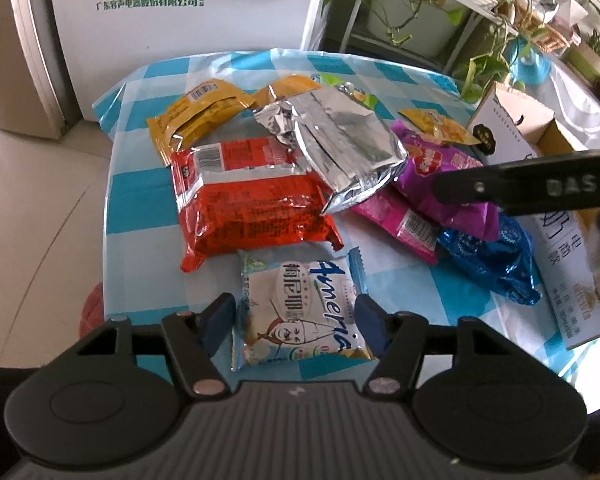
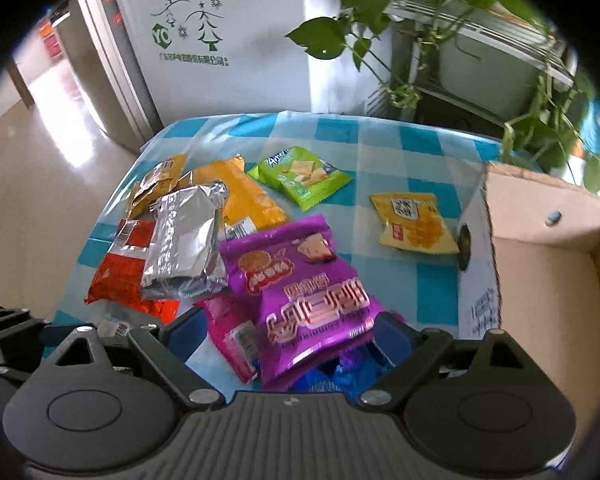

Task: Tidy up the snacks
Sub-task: 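Grasp the purple Crispy Commander bag with the right tool and lift it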

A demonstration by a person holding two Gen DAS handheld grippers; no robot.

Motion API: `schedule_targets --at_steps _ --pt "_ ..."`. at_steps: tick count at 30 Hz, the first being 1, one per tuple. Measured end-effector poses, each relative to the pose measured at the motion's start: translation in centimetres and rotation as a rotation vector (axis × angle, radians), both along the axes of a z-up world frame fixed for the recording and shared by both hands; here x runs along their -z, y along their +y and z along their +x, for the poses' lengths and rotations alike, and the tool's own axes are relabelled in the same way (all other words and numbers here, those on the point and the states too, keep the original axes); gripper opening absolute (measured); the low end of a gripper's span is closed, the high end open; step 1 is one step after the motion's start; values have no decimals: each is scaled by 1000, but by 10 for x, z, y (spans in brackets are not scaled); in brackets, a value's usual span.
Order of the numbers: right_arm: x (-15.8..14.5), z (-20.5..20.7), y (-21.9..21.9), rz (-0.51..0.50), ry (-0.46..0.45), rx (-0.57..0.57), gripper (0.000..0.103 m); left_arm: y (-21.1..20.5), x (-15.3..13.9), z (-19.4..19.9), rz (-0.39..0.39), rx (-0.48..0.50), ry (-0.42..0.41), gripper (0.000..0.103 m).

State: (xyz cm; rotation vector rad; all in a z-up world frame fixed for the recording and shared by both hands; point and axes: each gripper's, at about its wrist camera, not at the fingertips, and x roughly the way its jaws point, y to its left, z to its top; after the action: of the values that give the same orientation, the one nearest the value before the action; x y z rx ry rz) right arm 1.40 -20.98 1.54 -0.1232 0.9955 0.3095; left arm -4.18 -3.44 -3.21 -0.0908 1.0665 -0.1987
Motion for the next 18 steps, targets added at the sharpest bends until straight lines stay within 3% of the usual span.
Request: schedule_targets --at_steps 11,18 --pt "20 26 5 -35 12 -24 98 -7 5 1 40 25 -12 89" --pt "27 37 1 -28 25 15 100 -16 13 5 71 31 -5 97"
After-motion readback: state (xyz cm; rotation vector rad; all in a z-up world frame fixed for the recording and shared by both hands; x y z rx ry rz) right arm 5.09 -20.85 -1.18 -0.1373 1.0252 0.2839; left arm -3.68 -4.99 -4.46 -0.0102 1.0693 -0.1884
